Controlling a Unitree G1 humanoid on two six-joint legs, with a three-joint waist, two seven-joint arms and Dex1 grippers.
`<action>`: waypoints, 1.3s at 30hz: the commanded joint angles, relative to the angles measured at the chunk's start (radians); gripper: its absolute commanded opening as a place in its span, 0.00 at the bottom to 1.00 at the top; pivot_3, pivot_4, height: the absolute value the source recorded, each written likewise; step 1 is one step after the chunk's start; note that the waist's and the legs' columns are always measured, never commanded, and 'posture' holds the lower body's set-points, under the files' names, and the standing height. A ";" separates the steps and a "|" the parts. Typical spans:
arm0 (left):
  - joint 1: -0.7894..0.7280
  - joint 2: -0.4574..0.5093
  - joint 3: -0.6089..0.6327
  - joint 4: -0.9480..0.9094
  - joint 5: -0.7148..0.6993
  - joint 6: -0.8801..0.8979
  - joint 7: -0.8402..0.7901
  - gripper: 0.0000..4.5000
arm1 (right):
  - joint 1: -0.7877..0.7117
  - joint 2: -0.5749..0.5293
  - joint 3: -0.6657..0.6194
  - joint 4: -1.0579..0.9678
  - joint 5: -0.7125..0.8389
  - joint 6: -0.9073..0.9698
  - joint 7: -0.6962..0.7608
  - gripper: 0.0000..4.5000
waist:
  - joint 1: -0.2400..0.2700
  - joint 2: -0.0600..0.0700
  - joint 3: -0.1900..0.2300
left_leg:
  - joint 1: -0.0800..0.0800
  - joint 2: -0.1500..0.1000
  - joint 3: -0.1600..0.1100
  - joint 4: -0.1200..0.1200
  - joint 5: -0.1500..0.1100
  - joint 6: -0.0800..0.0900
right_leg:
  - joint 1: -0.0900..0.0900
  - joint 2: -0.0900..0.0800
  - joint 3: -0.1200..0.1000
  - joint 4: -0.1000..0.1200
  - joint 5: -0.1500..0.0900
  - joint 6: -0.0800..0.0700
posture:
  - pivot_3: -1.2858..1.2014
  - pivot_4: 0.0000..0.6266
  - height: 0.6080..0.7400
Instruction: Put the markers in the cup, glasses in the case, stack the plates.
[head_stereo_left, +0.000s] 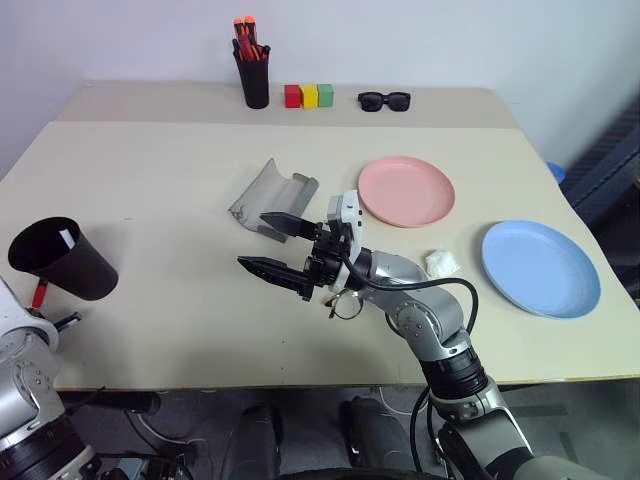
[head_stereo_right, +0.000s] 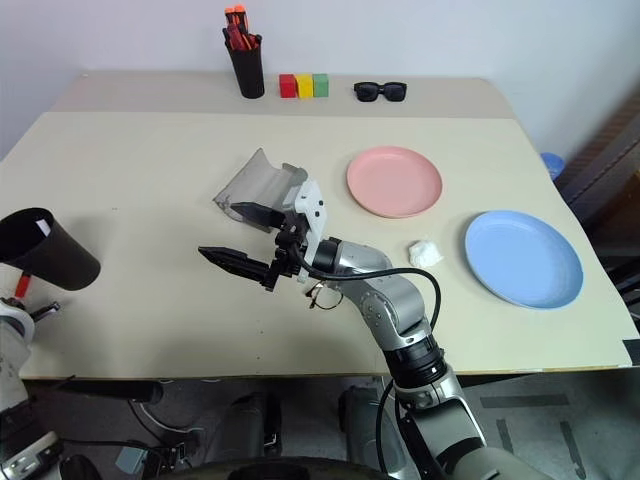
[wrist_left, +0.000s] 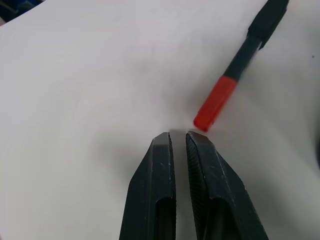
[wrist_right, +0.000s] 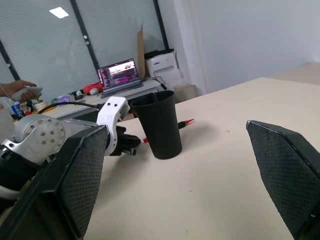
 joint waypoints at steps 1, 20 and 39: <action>0.020 -0.029 0.033 -0.098 -0.018 0.020 -0.003 0.22 | -0.003 0.007 -0.012 -0.035 0.015 -0.010 0.002 1.00 | 0.000 0.000 0.000 | 0.000 0.000 0.000 0.000 0.000 0.000 | 0.000 0.000 0.000 0.000 0.000 0.000 | 0.52 0.24 0.87; -0.091 0.164 -0.023 0.240 -0.017 -0.036 -0.117 0.96 | -0.004 0.019 -0.008 -0.027 0.001 -0.025 -0.003 1.00 | 0.000 0.000 0.000 | 0.000 0.000 0.000 0.000 0.000 0.000 | 0.000 0.001 0.000 0.000 -0.001 -0.002 | 0.52 0.24 0.87; -0.106 0.153 0.003 0.321 -0.047 -0.077 -0.115 0.01 | 0.003 0.010 -0.005 -0.041 0.003 -0.022 -0.008 1.00 | -0.003 0.001 0.000 | 0.000 0.000 0.000 -0.001 0.000 0.000 | 0.000 -0.002 -0.001 0.000 0.000 0.000 | 0.52 0.24 0.87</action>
